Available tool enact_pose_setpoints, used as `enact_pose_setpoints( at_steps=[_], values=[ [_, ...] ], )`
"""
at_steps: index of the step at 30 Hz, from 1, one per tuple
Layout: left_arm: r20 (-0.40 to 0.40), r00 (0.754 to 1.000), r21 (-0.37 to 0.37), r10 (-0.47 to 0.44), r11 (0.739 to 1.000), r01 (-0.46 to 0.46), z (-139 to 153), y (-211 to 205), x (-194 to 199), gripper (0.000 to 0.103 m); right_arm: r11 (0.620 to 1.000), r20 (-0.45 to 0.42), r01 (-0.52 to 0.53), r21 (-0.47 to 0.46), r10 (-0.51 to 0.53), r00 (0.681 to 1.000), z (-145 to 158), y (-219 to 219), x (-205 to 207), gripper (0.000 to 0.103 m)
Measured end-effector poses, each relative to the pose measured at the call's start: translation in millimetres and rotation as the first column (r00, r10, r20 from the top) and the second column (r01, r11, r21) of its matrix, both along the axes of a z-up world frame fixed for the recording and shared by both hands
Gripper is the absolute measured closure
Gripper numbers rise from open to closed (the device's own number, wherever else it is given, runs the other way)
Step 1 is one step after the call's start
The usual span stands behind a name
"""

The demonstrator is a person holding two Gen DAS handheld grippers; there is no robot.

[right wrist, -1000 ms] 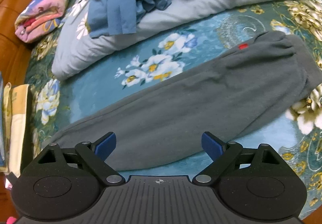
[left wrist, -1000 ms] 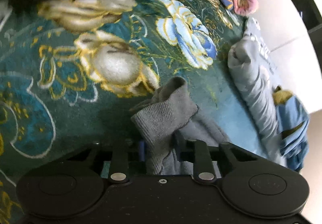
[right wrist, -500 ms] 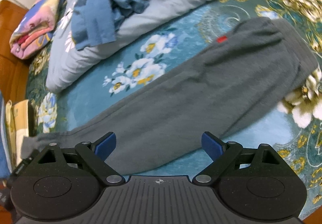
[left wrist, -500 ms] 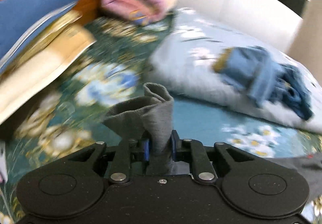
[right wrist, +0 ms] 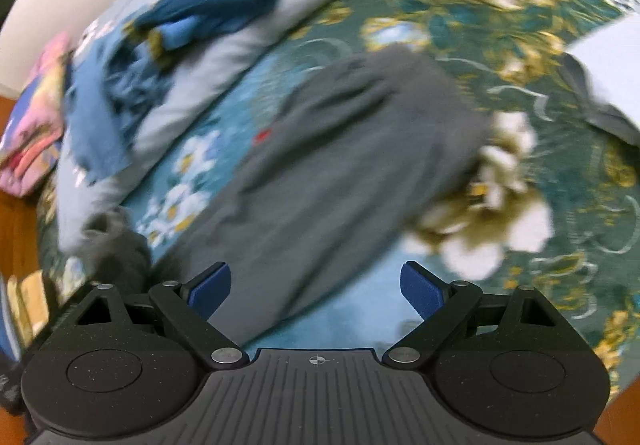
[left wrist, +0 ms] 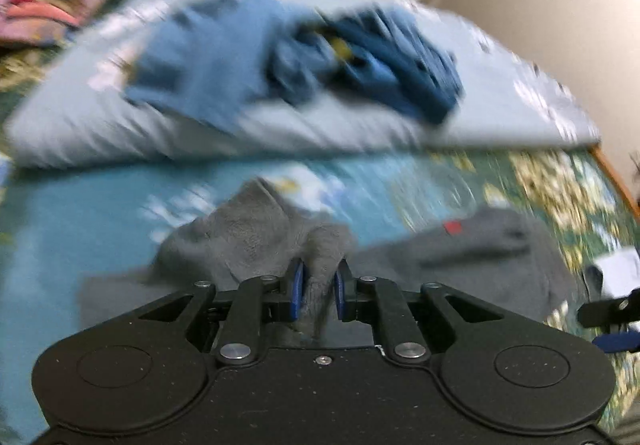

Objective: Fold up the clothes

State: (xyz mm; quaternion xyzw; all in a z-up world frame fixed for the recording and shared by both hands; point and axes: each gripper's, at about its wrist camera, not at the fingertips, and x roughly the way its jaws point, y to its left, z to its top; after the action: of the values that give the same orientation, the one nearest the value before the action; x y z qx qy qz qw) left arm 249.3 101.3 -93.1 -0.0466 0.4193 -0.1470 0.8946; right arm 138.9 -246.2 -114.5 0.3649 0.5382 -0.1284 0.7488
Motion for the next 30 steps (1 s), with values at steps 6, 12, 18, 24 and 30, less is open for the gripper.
enact_pose_setpoints(
  at_steps=[6, 12, 18, 24, 30],
  values=[
    [-0.094, 0.995, -0.015, -0.031, 0.999, 0.03, -21, -13, -7, 0.09, 0.999, -0.025, 0.042, 0.025, -0.041, 0.999, -20, -21, -14, 0.011],
    [-0.187, 0.98, -0.032, -0.063, 0.998, 0.057, -43, -26, -15, 0.061, 0.995, 0.032, -0.023, 0.095, 0.02, 0.999, -27, -2, 15, 0.011],
    [-0.134, 0.99, 0.112, 0.047, 0.993, -0.032, -27, 44, -27, 0.051, 0.97, 0.088, -0.14, 0.196, 0.125, 0.988, -38, 49, 70, 0.011],
    [-0.14, 0.989, 0.156, -0.037, 0.986, 0.059, -47, 99, -12, 0.044, 0.96, 0.06, -0.105, 0.26, 0.092, 0.994, -57, 83, 98, 0.011],
    [-0.154, 0.973, 0.117, -0.173, 0.974, 0.192, -60, 98, 1, 0.043, 0.944, 0.03, -0.067, 0.322, 0.061, 0.998, -77, 116, 125, 0.011]
  ],
)
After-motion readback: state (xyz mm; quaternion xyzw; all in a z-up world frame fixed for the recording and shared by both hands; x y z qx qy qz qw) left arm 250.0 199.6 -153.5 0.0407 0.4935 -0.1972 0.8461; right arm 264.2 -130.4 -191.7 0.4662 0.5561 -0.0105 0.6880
